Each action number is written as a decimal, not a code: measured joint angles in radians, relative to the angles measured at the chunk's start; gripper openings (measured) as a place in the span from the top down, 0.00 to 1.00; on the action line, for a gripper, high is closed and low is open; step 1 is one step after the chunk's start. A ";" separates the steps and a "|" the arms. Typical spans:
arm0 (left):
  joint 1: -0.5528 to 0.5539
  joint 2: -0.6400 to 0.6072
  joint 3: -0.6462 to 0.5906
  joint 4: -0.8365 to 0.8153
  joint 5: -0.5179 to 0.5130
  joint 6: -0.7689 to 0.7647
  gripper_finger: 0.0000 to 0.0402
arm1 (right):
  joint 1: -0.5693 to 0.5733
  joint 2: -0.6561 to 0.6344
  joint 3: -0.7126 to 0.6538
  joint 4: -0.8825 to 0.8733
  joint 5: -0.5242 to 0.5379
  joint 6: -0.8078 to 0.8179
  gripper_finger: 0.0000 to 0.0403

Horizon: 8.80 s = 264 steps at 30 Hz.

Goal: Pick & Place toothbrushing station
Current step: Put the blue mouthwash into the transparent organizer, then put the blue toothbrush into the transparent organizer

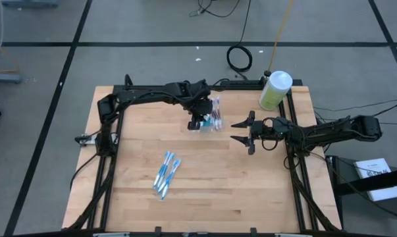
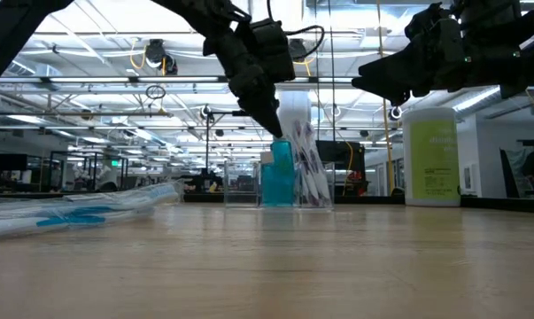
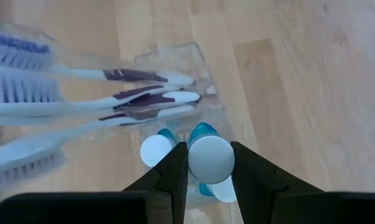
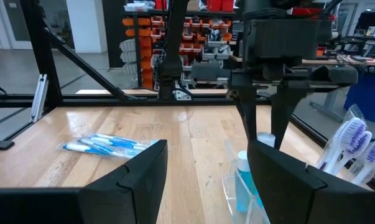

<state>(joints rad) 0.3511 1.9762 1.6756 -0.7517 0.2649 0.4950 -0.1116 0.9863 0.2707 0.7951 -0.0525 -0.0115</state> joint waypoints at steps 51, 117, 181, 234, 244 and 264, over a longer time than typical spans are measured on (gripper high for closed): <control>0.011 0.101 0.000 0.023 0.048 -0.039 0.74 | 0.000 0.000 0.000 -0.011 0.000 0.007 0.47; -0.039 -0.173 -0.002 -0.044 -0.004 -0.109 0.43 | 0.000 0.000 0.001 -0.014 0.000 0.000 0.47; -0.475 -0.483 -0.990 0.272 -0.395 -1.595 0.43 | 0.000 -0.013 0.001 0.025 0.000 -0.106 0.47; -0.058 -0.681 -1.134 1.815 -0.175 -0.339 0.98 | 0.000 -0.012 0.000 0.038 0.002 -0.107 0.47; 0.027 -0.460 -1.127 1.992 -0.131 -0.451 0.99 | -0.020 -0.012 0.000 0.038 0.002 -0.109 0.47; 0.060 -0.215 -1.126 2.108 -0.126 -0.565 0.98 | -0.020 -0.011 0.000 0.038 0.001 -0.117 0.47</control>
<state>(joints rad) 0.4107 1.7611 0.5491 1.3567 0.1392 -0.0697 -0.1318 0.9749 0.2707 0.8333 -0.0517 -0.1284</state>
